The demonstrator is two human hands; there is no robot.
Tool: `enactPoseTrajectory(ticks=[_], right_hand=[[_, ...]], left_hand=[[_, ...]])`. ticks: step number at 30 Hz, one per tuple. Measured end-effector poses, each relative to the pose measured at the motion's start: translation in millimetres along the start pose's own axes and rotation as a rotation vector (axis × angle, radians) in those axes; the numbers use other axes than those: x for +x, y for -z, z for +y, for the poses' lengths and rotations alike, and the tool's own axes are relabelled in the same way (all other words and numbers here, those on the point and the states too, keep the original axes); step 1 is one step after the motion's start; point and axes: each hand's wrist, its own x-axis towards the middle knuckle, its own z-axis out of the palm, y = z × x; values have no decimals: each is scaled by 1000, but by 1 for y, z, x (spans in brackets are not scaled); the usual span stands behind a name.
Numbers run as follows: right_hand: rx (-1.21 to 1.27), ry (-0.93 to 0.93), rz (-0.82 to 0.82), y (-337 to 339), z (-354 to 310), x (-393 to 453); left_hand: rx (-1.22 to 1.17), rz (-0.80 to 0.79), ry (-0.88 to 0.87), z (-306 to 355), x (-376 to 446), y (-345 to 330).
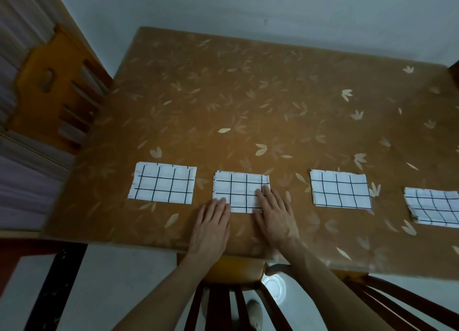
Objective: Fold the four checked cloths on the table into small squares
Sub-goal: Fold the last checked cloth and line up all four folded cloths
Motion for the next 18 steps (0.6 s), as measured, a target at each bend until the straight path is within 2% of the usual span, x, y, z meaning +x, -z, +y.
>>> enactPoseTrajectory(ticks=[7,18], right_hand=[[15,25,97,2,2,6],[77,84,72,-24,5,18]], left_hand=[[-92,104,13,8,26,9],[-53,38,43,2,43,8]])
